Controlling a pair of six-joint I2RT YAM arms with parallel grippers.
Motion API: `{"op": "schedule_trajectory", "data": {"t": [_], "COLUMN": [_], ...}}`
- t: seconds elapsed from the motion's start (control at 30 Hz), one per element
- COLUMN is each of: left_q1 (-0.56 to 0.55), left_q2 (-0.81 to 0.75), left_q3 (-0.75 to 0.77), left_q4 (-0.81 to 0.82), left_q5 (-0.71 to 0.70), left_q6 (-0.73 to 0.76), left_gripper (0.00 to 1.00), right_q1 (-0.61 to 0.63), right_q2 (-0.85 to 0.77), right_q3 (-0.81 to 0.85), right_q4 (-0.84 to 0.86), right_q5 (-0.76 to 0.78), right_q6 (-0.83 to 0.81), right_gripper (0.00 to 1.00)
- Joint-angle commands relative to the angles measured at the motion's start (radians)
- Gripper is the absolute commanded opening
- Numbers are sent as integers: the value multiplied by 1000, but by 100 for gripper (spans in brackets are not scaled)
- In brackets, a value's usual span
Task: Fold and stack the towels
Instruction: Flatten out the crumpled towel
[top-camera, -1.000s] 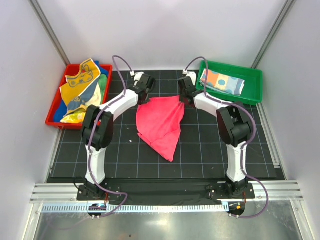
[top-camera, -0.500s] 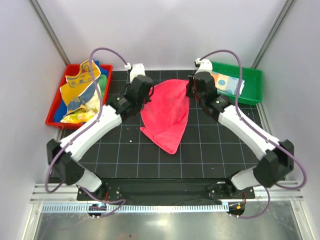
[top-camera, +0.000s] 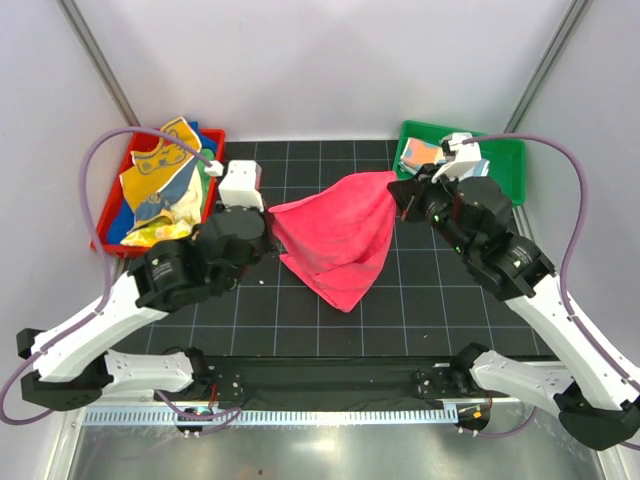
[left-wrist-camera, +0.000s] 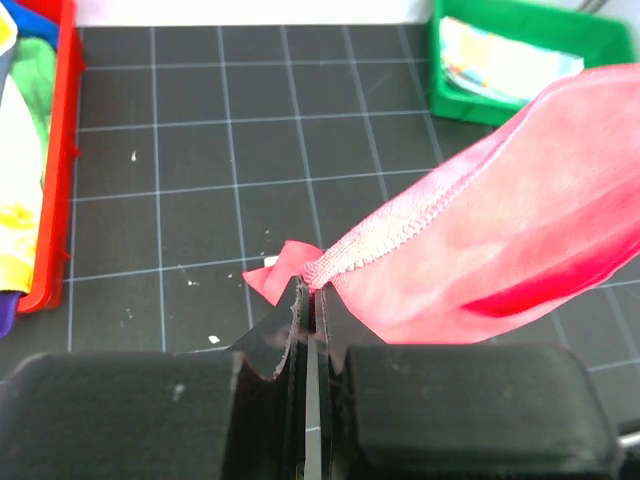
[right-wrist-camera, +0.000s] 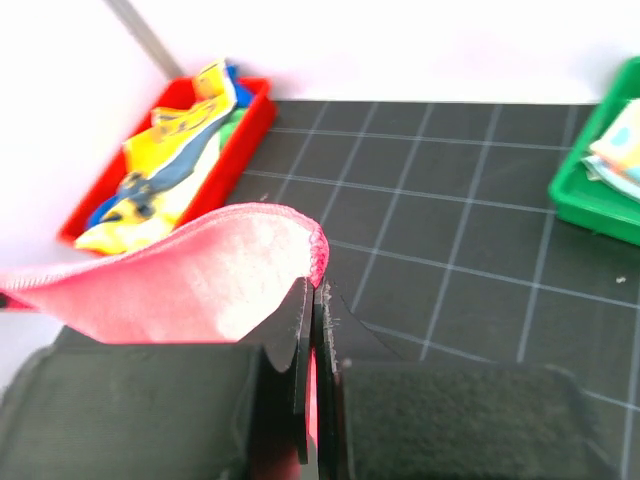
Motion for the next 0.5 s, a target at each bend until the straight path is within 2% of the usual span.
{"op": "schedule_trajectory", "data": {"t": [0.0,0.23,0.47], "left_q1": [-23,-24,-24], "left_q2": [-39,-94,-124], "left_q3": [64,172,291], "left_q4": [-28,90,119], "left_q5": [-14,138,212], "left_q6": [17,138,210], "left_gripper": [0,0,0], "right_q1": [4,4,4], "right_q2": [-5,24,70], "right_q3": [74,245,406], "right_q4": [-38,-90,-119], "right_q5": [-94,-157,-196], "right_q6": [32,31,35], "right_gripper": [1,1,1]}}
